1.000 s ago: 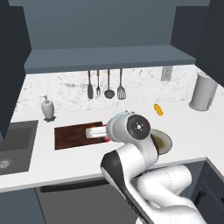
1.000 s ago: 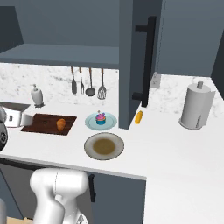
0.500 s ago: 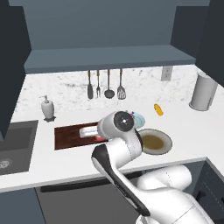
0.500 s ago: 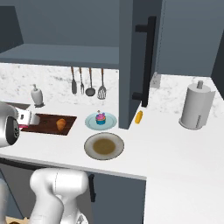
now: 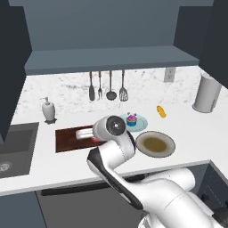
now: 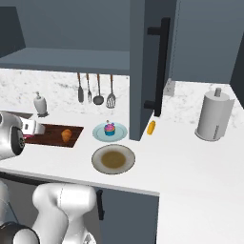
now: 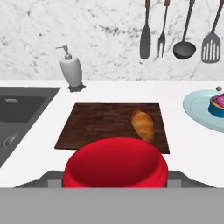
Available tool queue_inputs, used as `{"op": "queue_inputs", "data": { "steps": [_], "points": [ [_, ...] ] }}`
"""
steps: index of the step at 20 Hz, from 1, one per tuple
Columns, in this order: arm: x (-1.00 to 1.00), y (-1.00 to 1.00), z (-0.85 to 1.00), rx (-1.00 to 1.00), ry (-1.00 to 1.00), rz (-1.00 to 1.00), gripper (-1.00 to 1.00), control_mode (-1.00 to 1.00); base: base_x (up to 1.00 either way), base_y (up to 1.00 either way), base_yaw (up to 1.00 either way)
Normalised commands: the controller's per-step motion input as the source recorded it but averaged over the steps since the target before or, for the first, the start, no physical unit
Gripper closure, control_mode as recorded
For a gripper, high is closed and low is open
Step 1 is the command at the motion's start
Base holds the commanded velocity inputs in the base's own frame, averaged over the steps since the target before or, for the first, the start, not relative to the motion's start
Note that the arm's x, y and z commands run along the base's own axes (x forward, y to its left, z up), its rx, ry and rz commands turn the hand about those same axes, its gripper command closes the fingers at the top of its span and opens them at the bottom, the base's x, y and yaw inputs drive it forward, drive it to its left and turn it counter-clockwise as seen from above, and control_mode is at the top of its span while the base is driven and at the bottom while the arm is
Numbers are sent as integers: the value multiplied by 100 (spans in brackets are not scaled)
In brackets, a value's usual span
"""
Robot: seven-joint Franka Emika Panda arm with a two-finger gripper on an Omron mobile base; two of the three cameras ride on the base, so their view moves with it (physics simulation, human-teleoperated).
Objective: From the different types of pastries on the counter, select a croissant and place it on the cutting board. Then retrieve a jar of jam from the cabinet and place it alongside the croissant on the cutting board.
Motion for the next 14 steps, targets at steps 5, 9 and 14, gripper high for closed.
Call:
{"op": "queue_inputs", "data": {
  "steps": [5, 9, 14],
  "points": [
    [42, 0, -19, 0, 0, 0, 100, -100, 0, 0, 0],
    [18, 0, -61, 0, -4, 0, 100, -100, 0, 0, 0],
    [26, 2, -34, 0, -3, 0, 100, -100, 0, 0, 0]
  ]
}}
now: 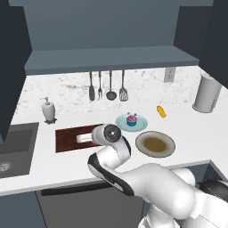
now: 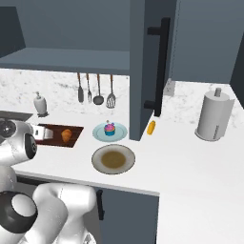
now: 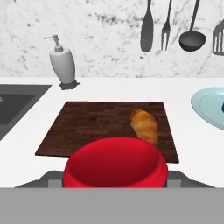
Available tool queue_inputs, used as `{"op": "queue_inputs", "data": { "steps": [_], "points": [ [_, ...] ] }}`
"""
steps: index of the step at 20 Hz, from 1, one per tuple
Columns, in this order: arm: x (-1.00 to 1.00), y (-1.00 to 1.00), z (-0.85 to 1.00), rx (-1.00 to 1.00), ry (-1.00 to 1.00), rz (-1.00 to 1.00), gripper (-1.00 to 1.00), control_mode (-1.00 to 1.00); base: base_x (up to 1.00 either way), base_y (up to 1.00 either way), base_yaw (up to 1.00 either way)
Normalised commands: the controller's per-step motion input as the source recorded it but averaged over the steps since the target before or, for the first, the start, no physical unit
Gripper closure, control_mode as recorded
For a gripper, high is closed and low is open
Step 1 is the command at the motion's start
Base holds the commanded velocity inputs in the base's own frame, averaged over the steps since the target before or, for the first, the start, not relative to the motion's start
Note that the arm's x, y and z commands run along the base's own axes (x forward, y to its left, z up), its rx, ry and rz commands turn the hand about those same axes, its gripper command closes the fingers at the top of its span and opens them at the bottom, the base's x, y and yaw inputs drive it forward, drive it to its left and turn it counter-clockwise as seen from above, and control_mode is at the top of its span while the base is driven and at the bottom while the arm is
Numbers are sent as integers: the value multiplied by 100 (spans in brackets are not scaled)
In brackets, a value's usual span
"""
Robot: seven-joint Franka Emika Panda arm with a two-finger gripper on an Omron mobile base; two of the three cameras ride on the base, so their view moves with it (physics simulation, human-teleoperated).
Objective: From the different types of pastries on the counter, select a croissant and place it on the cutting board. Then retrieve a jar of jam from the cabinet and place it alongside the croissant on the cutting board.
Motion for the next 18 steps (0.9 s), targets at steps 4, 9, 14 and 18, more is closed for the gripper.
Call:
{"op": "queue_inputs", "data": {
  "steps": [4, 9, 14, 18],
  "points": [
    [53, 13, -12, 0, 0, -2, 100, -100, 0, 0, 0],
    [51, 31, -20, 0, 0, 0, 100, -100, 0, 0, 0],
    [6, 26, -38, 0, -1, -1, 100, -100, 0, 0, 0],
    [2, 15, -24, 0, -2, -2, 100, -100, 0, 0, 0]
  ]
}}
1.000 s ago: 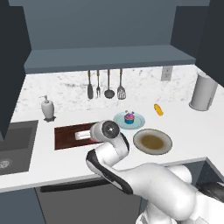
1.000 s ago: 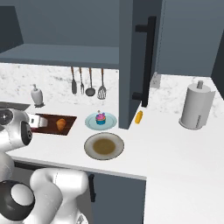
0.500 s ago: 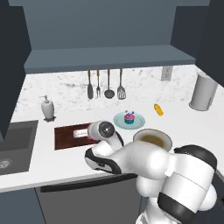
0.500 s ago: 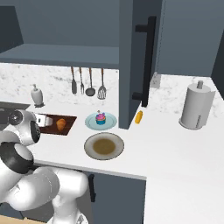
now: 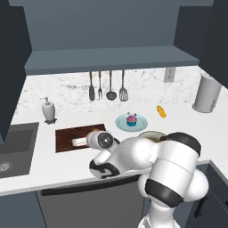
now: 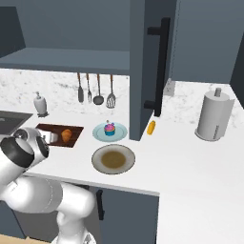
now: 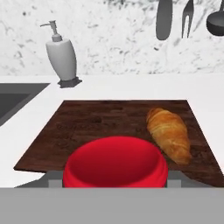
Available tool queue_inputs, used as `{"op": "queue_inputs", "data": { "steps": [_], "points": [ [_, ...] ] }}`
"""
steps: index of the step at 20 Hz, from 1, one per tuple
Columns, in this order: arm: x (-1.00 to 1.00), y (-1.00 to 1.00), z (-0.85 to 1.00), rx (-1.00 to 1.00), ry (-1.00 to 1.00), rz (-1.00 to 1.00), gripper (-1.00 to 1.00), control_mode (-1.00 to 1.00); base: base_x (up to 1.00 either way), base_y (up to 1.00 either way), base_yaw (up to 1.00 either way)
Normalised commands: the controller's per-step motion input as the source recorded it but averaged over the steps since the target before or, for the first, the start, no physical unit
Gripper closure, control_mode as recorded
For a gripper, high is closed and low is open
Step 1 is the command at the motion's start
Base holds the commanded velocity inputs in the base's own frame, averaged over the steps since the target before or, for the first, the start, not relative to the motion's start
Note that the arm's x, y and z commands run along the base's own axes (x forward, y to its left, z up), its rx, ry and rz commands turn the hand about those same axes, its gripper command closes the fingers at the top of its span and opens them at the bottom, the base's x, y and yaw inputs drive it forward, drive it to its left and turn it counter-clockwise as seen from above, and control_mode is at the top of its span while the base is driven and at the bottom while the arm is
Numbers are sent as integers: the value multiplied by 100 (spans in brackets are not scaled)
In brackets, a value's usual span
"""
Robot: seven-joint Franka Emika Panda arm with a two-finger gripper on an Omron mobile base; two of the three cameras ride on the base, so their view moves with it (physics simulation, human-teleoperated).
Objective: From the different types of pastries on the counter, select a croissant and place it on the cutting board. Then retrieve a jar of jam from the cabinet and place it alongside the croissant on the cutting board.
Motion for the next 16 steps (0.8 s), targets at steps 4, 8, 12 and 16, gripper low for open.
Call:
{"op": "queue_inputs", "data": {
  "steps": [4, 8, 12, 16],
  "points": [
    [18, 12, -2, 0, 0, -3, 100, -100, 0, 0, 0],
    [25, 16, -3, 0, 0, -3, 100, -100, 0, 0, 0],
    [27, 19, -17, 0, 0, -3, 100, -100, 0, 0, 0],
    [26, 8, -27, 0, -1, -2, 100, -100, 0, 0, 0]
  ]
}}
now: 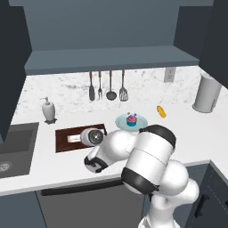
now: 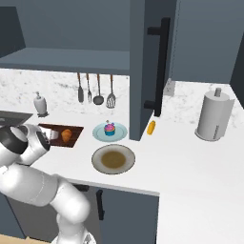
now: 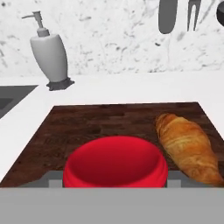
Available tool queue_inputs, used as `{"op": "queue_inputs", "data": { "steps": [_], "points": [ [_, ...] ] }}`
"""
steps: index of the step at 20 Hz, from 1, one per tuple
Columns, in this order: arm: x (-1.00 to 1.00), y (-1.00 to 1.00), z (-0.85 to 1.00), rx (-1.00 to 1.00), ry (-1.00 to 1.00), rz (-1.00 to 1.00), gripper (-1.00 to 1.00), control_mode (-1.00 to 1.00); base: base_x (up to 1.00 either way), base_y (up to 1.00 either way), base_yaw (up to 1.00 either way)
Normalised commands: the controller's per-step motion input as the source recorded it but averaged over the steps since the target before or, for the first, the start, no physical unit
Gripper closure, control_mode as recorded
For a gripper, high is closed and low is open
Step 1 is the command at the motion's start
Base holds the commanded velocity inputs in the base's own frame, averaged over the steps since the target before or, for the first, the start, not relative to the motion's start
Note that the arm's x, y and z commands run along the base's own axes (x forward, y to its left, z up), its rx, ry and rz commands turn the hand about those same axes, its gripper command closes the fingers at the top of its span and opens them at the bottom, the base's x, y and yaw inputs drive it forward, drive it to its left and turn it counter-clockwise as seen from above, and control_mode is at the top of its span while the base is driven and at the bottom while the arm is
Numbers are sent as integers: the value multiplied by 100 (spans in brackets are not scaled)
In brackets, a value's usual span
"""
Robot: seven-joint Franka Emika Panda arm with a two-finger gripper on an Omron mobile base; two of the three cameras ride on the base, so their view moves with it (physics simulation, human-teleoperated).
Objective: From the different types of pastries on the counter, select a croissant and place it on the cutting board. Then retrieve a jar of jam from the cabinet and place it alongside the croissant on the cutting board.
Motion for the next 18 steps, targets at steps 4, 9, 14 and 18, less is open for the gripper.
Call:
{"op": "queue_inputs", "data": {
  "steps": [4, 9, 14, 18],
  "points": [
    [16, 5, -44, 0, -5, -1, 100, -100, 0, 0, 0],
    [8, 4, -47, 0, -10, -1, 100, -100, 0, 0, 0],
    [30, 11, -21, 0, -8, -3, 100, -100, 0, 0, 0],
    [60, 27, -8, 0, -3, -4, 100, -100, 0, 0, 0]
  ]
}}
